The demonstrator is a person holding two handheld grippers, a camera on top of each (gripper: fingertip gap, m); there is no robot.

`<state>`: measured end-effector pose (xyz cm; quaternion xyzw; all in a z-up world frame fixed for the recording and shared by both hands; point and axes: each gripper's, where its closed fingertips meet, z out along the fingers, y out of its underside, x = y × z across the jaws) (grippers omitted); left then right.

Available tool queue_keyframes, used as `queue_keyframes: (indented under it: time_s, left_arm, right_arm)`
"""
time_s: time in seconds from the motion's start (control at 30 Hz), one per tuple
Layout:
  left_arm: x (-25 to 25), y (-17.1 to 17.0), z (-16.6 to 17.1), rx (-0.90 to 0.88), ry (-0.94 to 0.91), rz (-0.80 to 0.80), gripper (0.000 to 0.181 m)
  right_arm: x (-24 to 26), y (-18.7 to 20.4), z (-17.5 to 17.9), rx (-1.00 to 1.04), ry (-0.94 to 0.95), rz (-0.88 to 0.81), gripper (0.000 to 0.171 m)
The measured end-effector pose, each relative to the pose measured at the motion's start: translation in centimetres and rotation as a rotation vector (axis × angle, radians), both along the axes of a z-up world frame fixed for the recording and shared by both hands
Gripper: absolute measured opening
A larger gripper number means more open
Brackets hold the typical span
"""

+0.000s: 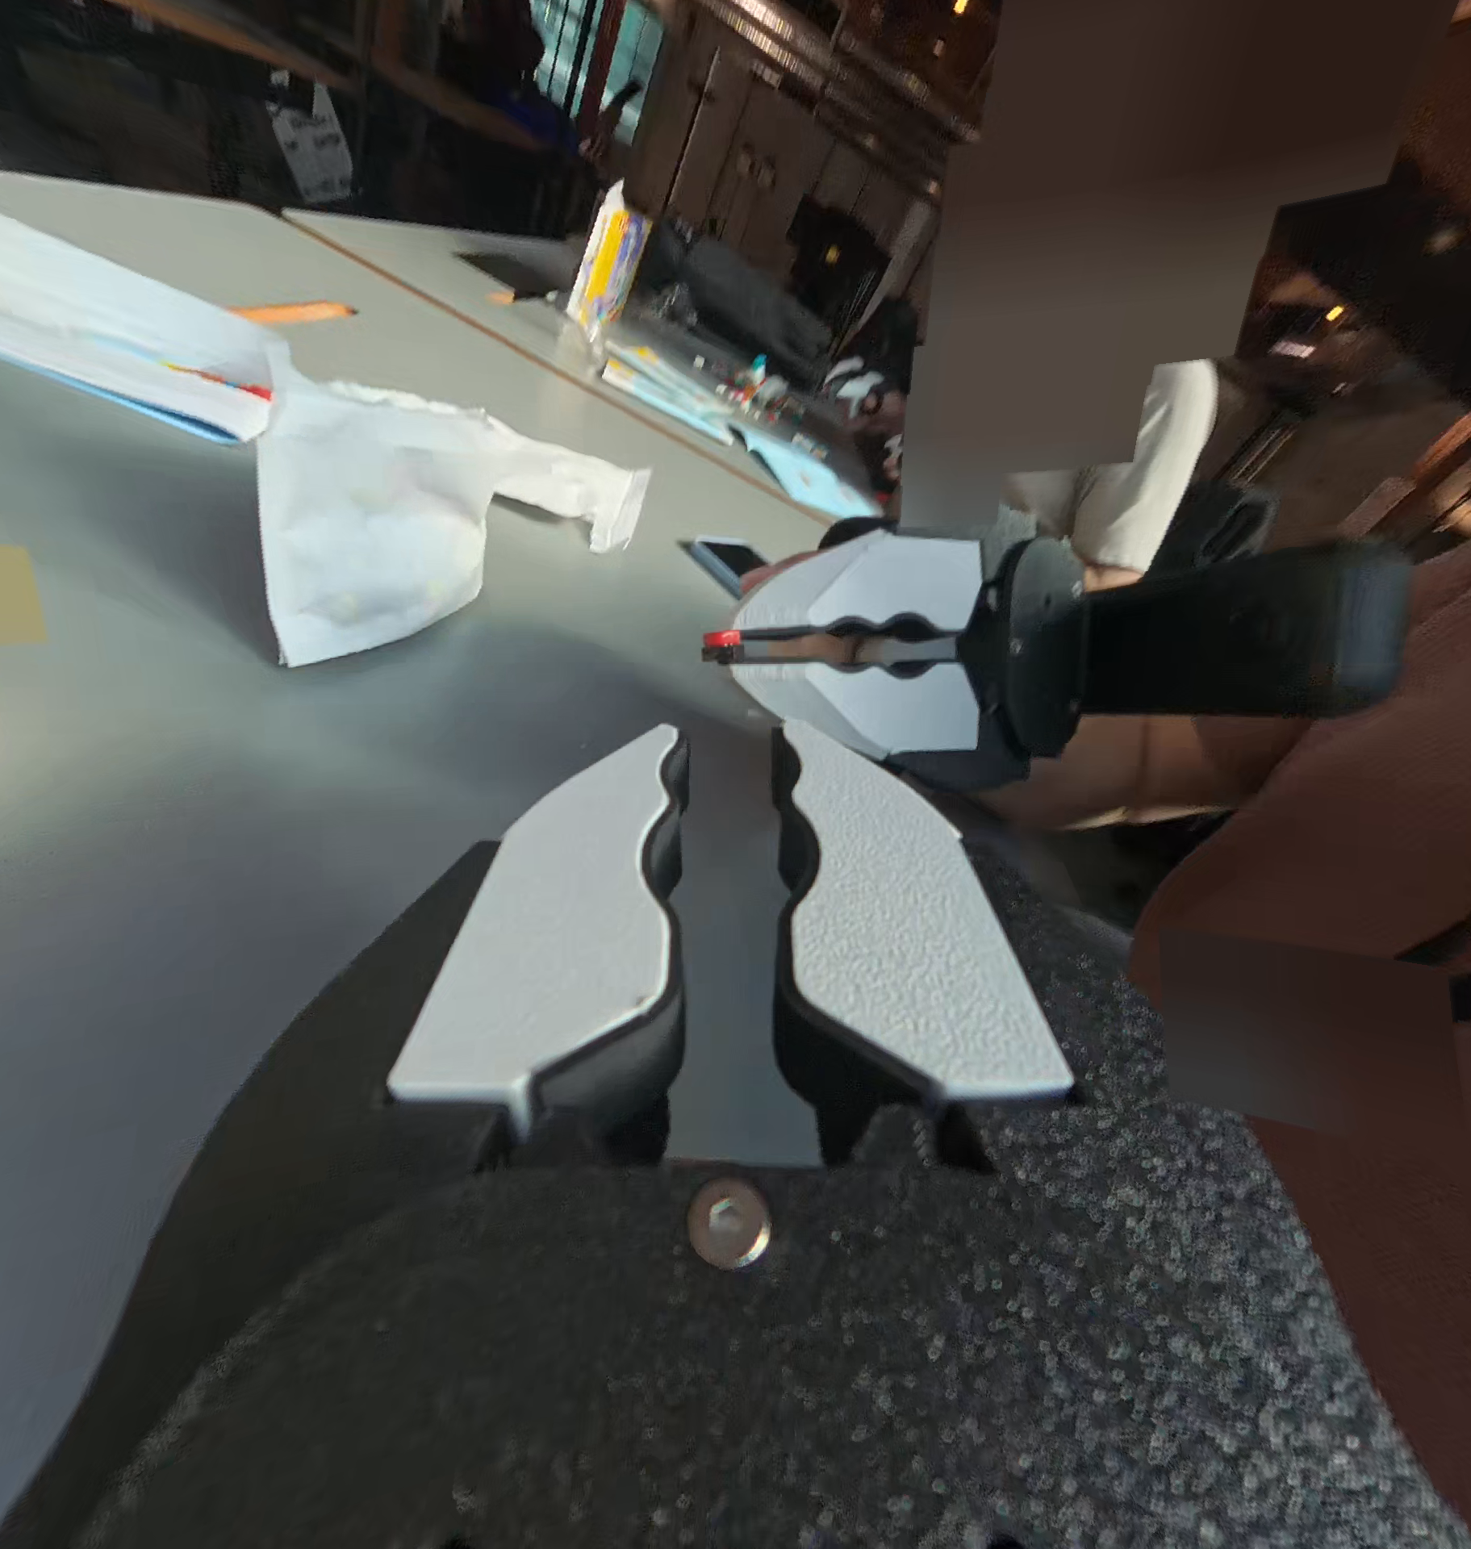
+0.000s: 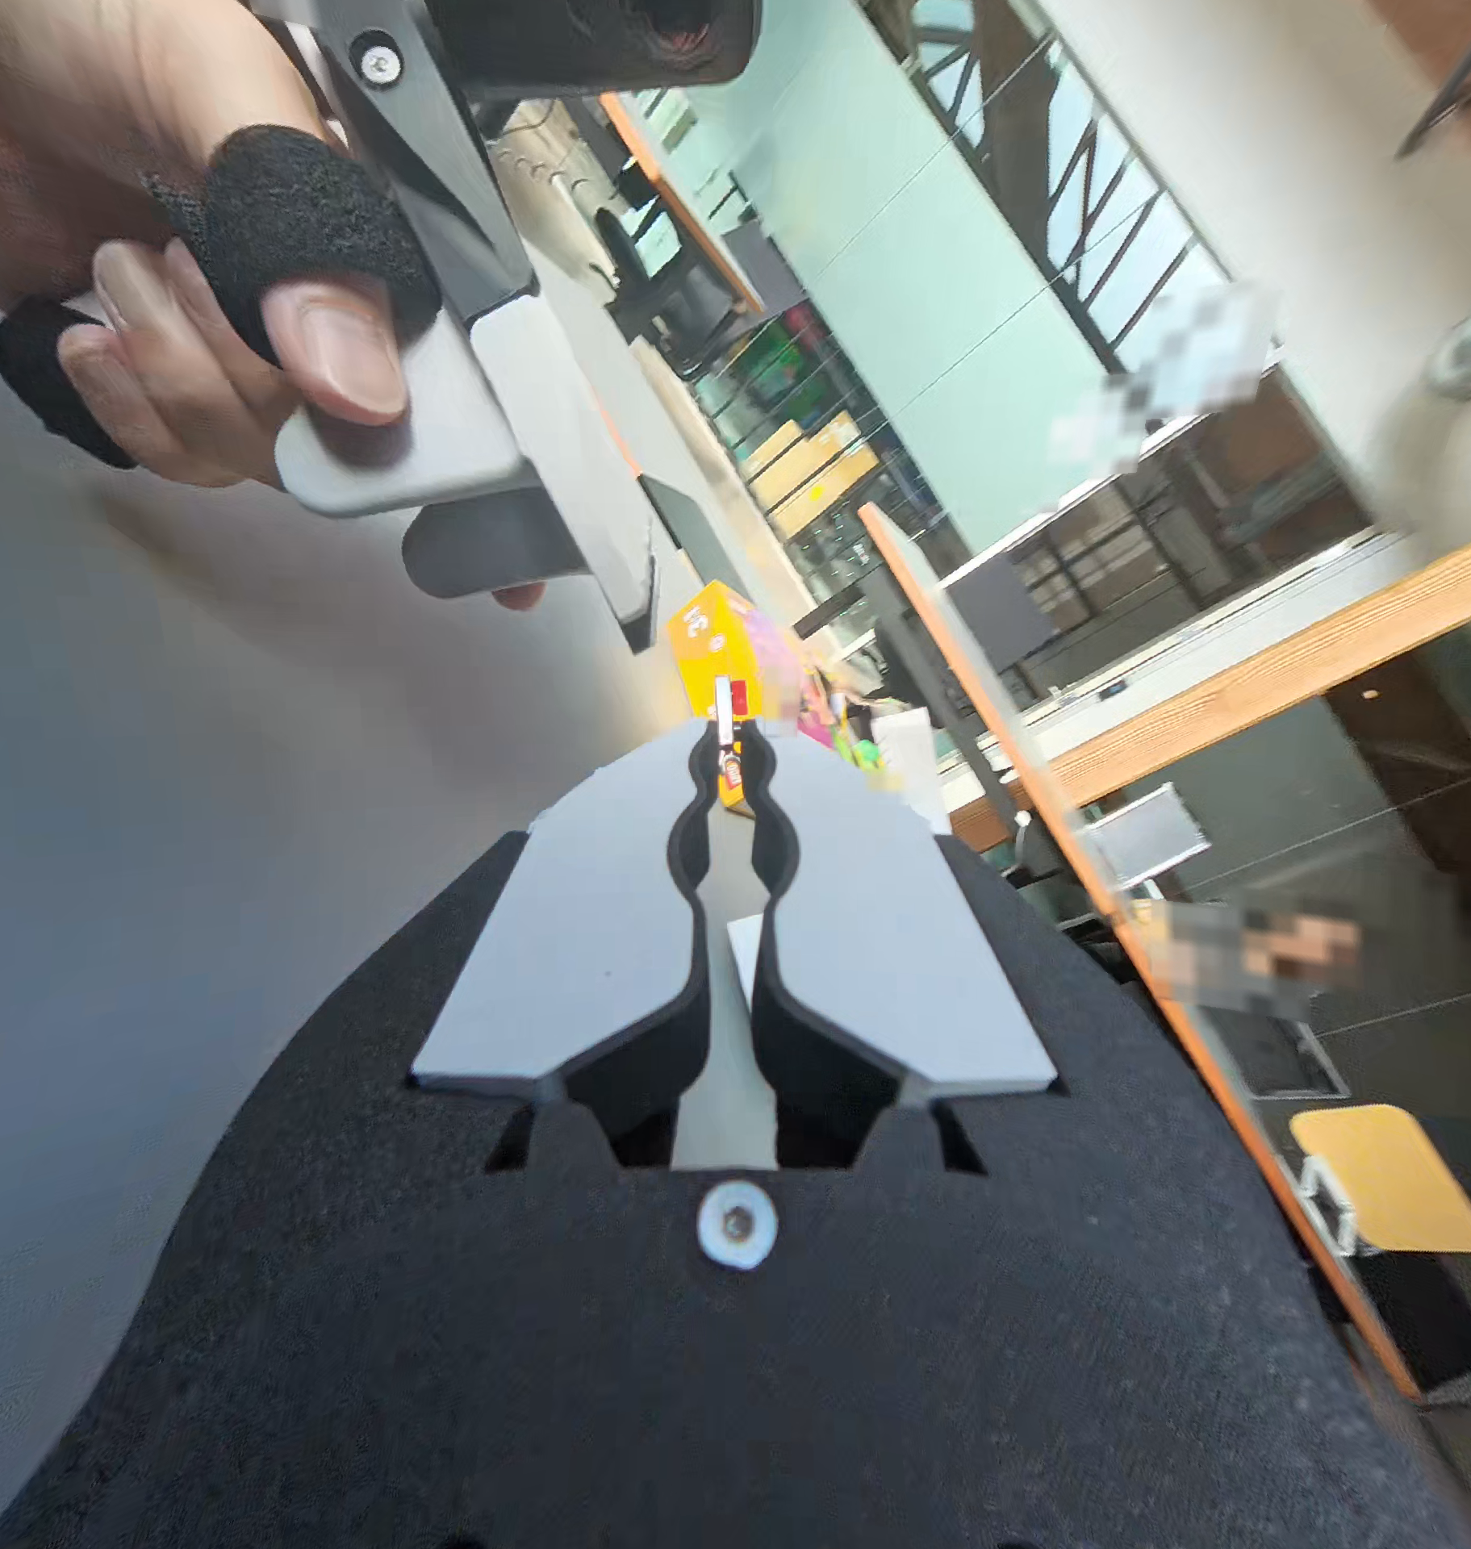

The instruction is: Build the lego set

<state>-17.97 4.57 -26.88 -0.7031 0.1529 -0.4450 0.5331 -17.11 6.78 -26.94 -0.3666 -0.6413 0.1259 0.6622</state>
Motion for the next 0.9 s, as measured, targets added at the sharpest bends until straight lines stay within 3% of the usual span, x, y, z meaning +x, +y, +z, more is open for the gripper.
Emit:
queue_keyframes:
  time_s: [0.07, 0.23, 0.4, 0.77, 0.9]
  left_arm:
    - [0.4, -0.1, 2.2, 0.08, -0.11, 0.006, 0.018]
    - [2.4, -0.6, 2.7, 0.175, -0.008, -0.023, 0.019]
    - [2.8, -0.8, 3.1, 0.212, 0.027, -0.011, 0.009]
    - [3.0, -1.0, 3.4, 0.273, 0.068, -0.004, 0.006]
    - [2.7, -1.2, 3.6, 0.31, 0.116, 0.005, 0.006]
  right_arm:
    - [0.5, -0.9, 1.7, 0.122, 0.067, 0.002, 0.004]
    - [0.7, -1.7, 2.7, 0.153, 0.088, 0.013, 0.004]
    - [1.0, -2.3, 3.3, 0.194, 0.11, 0.031, 0.004]
    - [1.2, -2.8, 3.6, 0.213, 0.118, 0.049, 0.004]
    - [1.5, -3.2, 3.5, 0.105, 0.127, 0.118, 0.006]
